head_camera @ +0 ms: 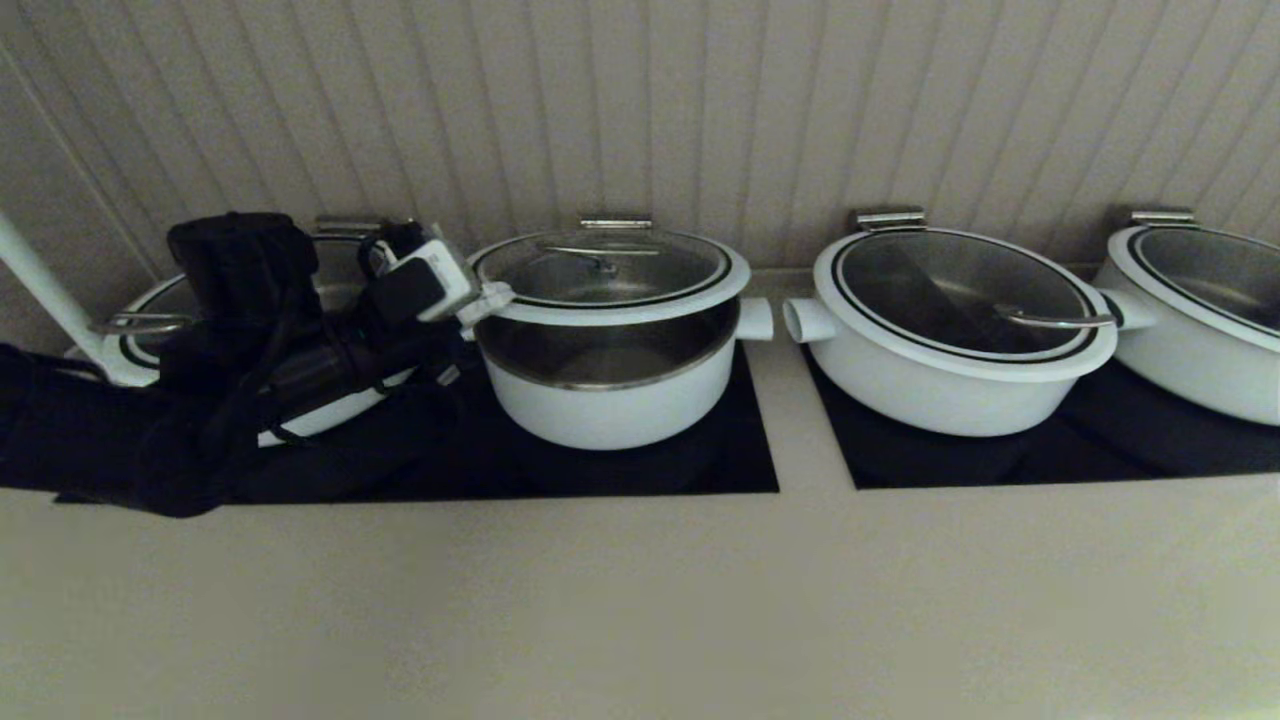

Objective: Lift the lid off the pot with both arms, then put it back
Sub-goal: Close the pot lid

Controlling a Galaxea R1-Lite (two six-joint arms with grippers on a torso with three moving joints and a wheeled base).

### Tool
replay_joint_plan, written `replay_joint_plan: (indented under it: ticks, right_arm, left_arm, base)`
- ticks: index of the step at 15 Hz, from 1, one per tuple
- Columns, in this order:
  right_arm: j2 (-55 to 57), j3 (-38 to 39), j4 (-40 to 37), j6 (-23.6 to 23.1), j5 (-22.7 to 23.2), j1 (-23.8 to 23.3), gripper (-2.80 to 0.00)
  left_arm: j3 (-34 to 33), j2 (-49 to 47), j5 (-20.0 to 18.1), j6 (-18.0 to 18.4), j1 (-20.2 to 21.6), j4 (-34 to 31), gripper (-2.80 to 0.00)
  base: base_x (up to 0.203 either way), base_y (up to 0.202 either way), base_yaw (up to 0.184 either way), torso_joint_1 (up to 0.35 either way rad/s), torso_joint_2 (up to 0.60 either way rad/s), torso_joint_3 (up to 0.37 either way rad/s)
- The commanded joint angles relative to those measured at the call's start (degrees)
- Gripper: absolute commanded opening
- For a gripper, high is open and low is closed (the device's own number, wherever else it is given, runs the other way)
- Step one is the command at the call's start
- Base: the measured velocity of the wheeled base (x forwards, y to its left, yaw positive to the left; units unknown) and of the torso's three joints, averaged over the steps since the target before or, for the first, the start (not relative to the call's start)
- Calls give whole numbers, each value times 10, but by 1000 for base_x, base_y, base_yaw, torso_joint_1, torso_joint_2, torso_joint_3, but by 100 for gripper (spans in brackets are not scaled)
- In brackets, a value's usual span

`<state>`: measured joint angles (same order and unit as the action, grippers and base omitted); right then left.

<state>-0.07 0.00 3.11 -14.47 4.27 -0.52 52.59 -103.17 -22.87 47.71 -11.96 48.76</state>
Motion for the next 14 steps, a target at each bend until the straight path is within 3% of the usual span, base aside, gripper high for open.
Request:
replay_joint_plan:
  ticks: [1, 8, 14]
  right_arm:
    - [1, 0, 1, -1, 0, 0, -280]
    - [1, 0, 1, -1, 0, 0, -280]
    - [1, 0, 1, 0, 0, 0, -280]
  left_arm:
    - [-18, -4, -2, 3, 0, 13, -280]
    - [-74, -5, -2, 10, 0, 48, -280]
    - [-82, -29, -2, 11, -1, 81, -280]
  base:
    - [0, 0, 0, 0, 0, 0]
    - [0, 0, 0, 0, 0, 0]
    - [0, 0, 0, 0, 0, 0]
